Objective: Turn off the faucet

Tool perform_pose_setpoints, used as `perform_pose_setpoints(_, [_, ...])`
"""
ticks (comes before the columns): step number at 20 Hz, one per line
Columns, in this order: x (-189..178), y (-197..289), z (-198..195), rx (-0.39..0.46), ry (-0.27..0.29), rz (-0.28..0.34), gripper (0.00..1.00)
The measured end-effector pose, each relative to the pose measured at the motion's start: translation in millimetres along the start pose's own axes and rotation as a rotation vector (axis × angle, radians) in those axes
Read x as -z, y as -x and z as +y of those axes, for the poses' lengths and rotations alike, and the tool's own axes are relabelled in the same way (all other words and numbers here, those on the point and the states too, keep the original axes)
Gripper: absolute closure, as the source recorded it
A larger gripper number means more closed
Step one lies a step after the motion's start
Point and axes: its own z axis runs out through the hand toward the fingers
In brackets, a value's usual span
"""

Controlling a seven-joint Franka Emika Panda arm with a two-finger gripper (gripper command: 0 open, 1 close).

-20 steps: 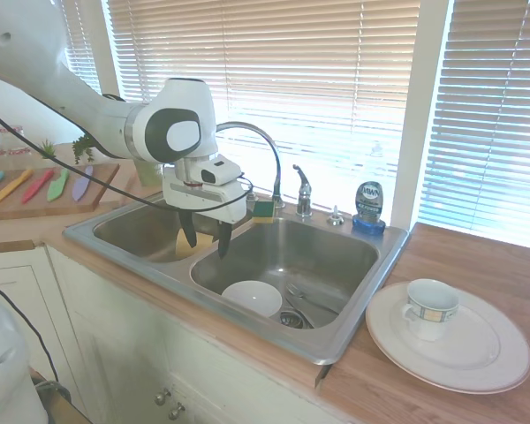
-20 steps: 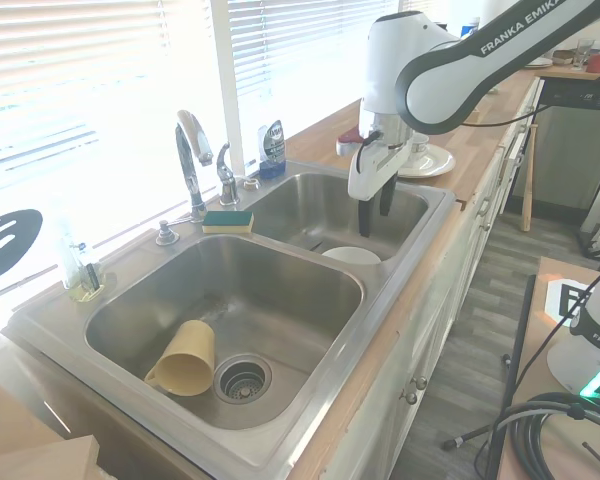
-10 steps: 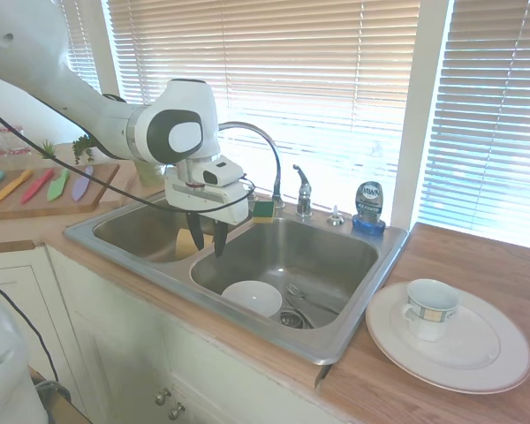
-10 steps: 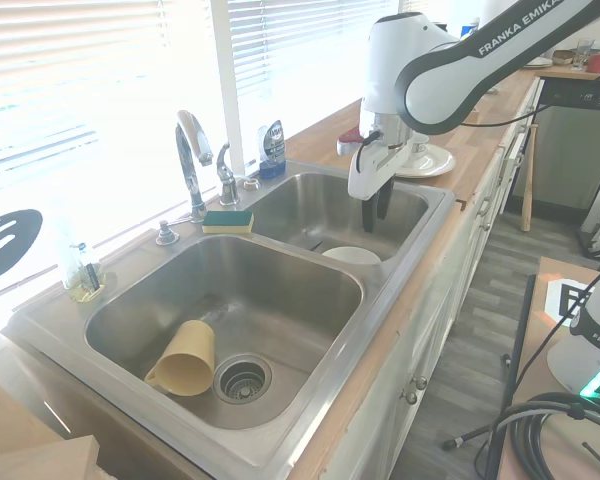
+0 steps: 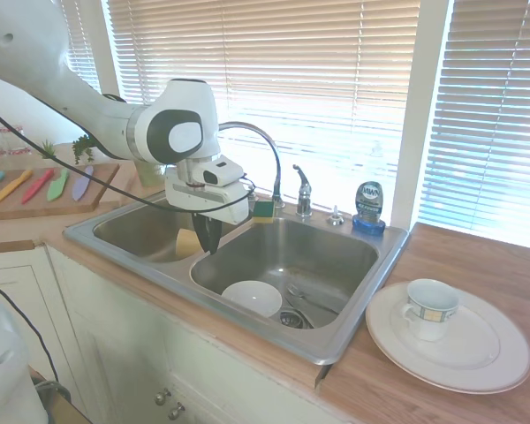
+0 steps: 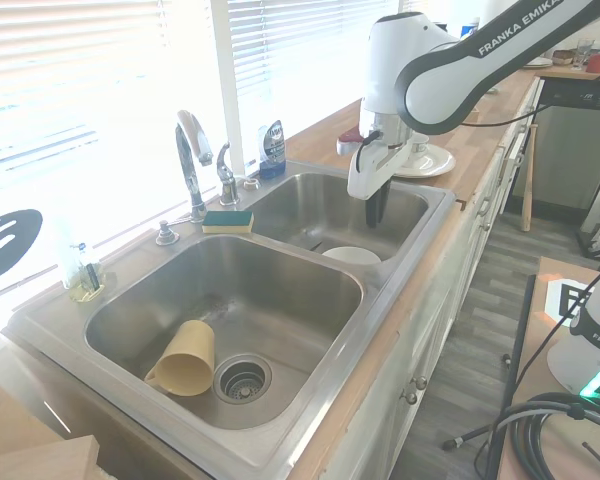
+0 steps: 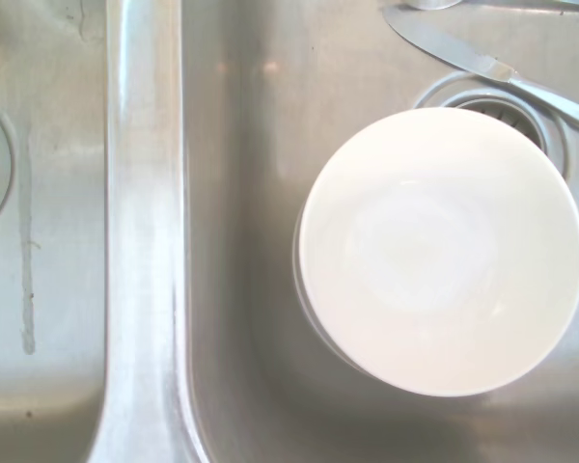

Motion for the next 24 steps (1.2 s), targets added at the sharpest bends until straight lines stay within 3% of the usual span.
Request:
perform_pose_setpoints(10, [14, -12, -14, -0.001, -0.029, 0.030, 1.00])
perform_pose_setpoints(20, [34, -94, -109, -0.003, -0.034, 0.081, 1.00])
perform_pose_setpoints(24, [42, -128, -144, 0.001, -0.078, 0.132, 1.00])
